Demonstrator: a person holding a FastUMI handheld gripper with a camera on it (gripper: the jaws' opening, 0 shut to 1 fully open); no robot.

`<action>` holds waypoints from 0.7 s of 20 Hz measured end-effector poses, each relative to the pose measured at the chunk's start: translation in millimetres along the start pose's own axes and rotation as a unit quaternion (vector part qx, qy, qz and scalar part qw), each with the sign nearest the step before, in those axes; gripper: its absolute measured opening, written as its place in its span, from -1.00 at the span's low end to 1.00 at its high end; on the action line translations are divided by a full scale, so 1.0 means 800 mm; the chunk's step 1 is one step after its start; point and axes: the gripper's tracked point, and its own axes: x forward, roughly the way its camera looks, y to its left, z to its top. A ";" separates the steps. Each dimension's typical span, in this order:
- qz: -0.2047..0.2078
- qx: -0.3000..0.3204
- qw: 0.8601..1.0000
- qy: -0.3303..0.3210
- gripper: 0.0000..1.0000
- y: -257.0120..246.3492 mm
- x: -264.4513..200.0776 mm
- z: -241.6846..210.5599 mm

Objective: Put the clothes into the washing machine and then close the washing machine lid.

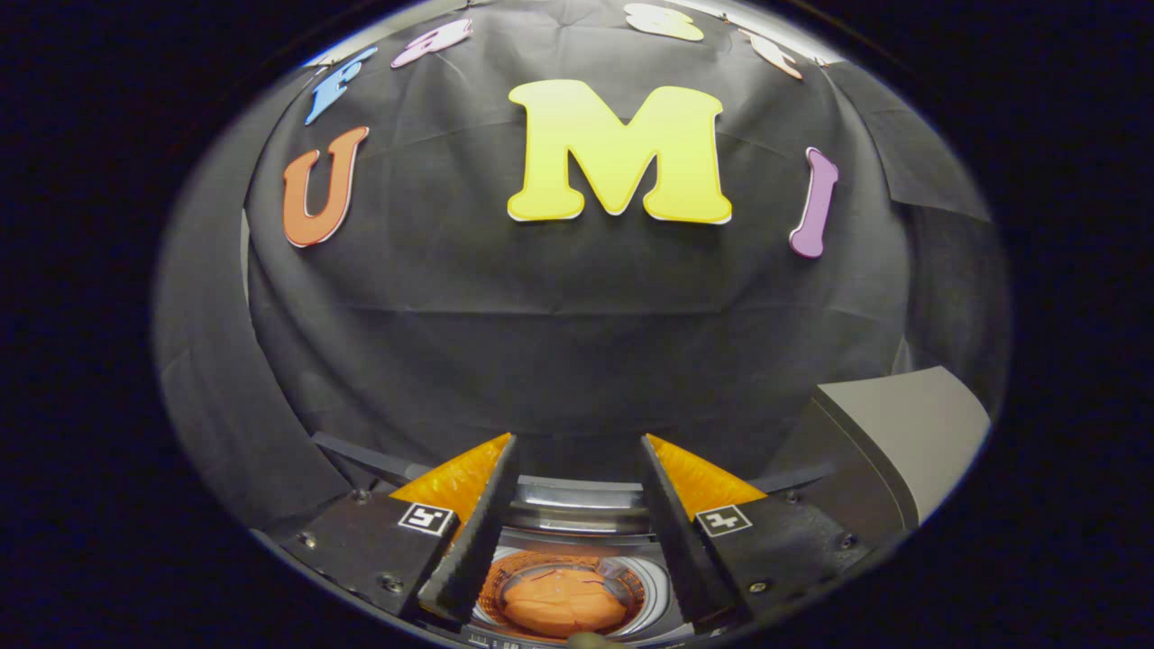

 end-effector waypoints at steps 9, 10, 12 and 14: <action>0.004 -0.023 1.000 -0.004 0.67 -0.003 0.000 -0.002; 0.005 -0.021 1.000 -0.002 0.67 -0.002 0.000 -0.003; 0.008 -0.015 1.000 0.006 0.67 0.000 0.000 -0.005; 0.009 -0.014 1.000 0.017 0.67 0.000 0.001 -0.009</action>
